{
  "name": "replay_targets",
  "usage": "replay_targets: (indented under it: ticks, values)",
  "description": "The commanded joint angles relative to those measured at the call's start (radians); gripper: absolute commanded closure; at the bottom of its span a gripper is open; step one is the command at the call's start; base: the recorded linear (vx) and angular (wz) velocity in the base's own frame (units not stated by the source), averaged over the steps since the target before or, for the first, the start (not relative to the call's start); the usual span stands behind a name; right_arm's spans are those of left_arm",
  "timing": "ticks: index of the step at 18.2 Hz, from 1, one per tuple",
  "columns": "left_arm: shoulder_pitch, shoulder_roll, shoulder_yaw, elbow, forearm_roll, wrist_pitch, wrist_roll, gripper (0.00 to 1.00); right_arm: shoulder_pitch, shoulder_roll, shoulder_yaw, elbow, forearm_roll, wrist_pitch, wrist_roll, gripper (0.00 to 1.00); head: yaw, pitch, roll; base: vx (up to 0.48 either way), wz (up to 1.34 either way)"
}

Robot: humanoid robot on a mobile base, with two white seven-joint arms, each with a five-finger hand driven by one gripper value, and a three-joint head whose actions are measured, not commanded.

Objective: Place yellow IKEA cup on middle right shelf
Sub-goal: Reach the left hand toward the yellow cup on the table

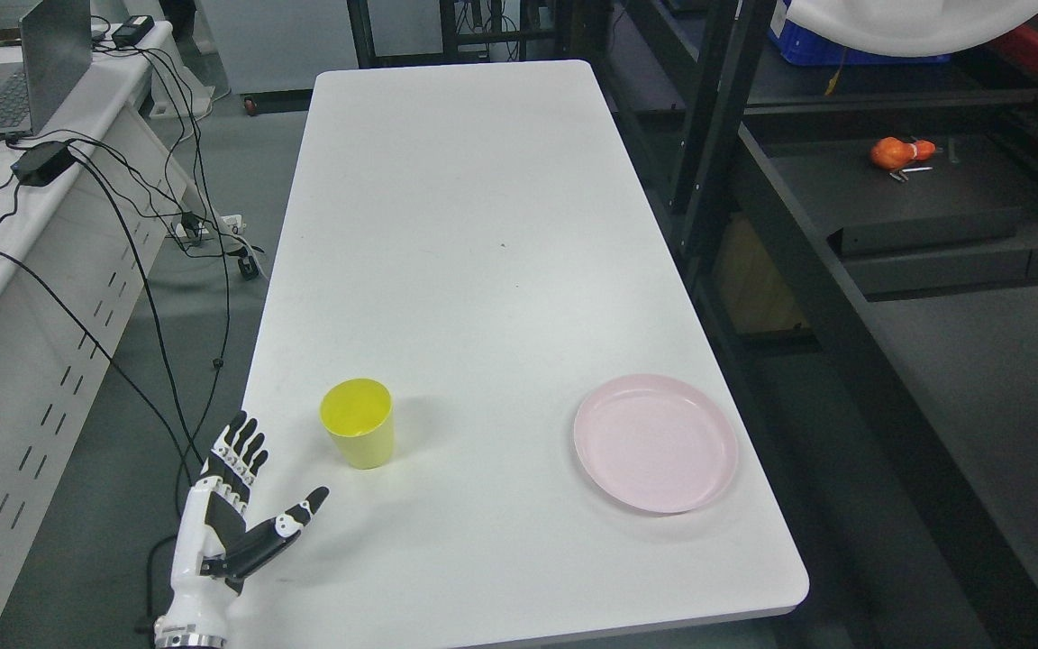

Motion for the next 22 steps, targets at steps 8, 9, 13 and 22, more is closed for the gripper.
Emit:
replay_targets:
  ticks: [8,9,13,22]
  values:
    - [-0.050,0.012,-0.009,0.050,0.009,0.000,-0.004,0.01,0.014,-0.017,0.017,0.000,-0.025,0.000,-0.001,0.01,0.0000,0.000,0.000,0.018,0.00]
    - [-0.070,0.009,-0.011,0.063,0.026,0.002,-0.005,0.01,0.014,-0.017,0.017,0.000,-0.025,0.000,-0.001,0.01,0.0000,0.000,0.000,0.000,0.00]
    - [-0.107,0.009,-0.014,0.093,0.094,0.054,-0.008,0.01,0.014,-0.017,0.017,0.000,-0.025,0.000,-0.001,0.01,0.0000,0.000,0.000,0.000,0.00]
    - [-0.191,0.009,-0.085,0.188,0.081,0.049,-0.010,0.01,0.014,-0.017,0.017,0.000,-0.025,0.000,-0.001,0.01,0.0000,0.000,0.000,0.000,0.00]
